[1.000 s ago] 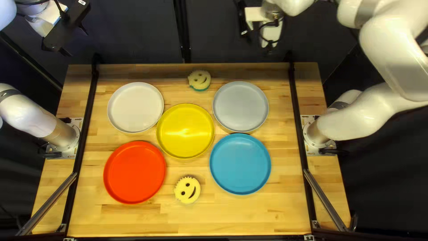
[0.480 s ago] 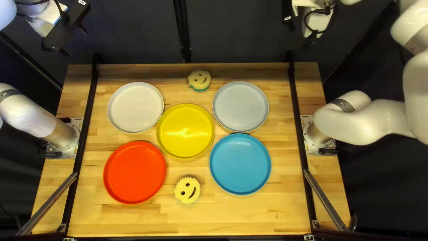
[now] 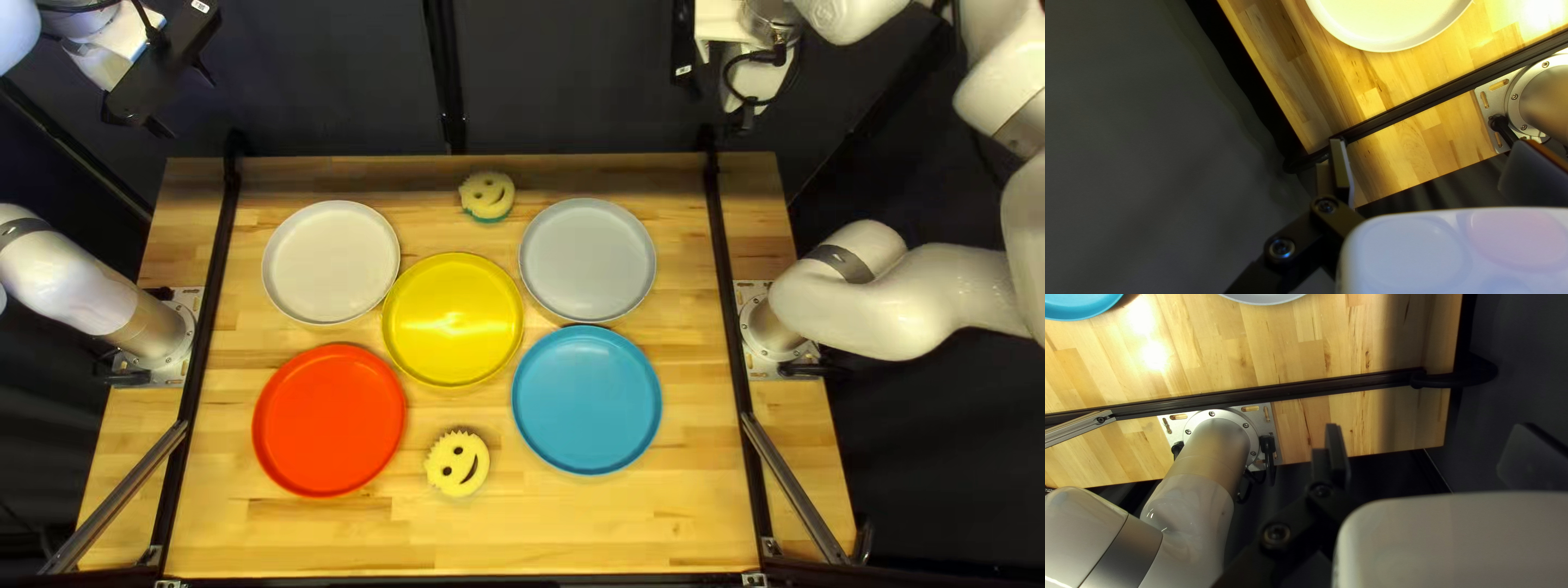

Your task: Pick up sponge and scrub the plate

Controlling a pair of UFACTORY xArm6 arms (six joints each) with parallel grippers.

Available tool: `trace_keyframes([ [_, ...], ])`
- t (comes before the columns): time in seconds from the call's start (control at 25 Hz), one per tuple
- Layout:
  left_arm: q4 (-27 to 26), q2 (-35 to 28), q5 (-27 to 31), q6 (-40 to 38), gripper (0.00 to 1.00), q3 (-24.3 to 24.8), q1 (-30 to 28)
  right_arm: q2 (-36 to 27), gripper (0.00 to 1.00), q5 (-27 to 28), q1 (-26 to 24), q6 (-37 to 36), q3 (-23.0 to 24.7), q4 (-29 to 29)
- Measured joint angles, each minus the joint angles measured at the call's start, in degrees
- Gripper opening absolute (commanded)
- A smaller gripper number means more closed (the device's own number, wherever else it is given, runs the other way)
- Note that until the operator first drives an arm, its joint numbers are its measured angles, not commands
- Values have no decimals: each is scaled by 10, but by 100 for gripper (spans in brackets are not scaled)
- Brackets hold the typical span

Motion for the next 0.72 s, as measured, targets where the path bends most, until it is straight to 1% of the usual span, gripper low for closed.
trace_keyframes([
  [0.24,-1,0,-1,0,100,1,0,0,100,0,0,0,0,0],
  [0.32,-2,-1,-7,-17,100,7,-19,0,100,0,0,0,0,0],
  [0.4,0,-2,-19,-62,100,13,-74,0,100,0,0,0,0,0],
  [0.6,9,9,-51,-218,100,17,-250,0,100,0,0,0,0,0],
  [0.72,12,33,-92,-303,100,18,-350,0,100,0,0,0,0,0],
])
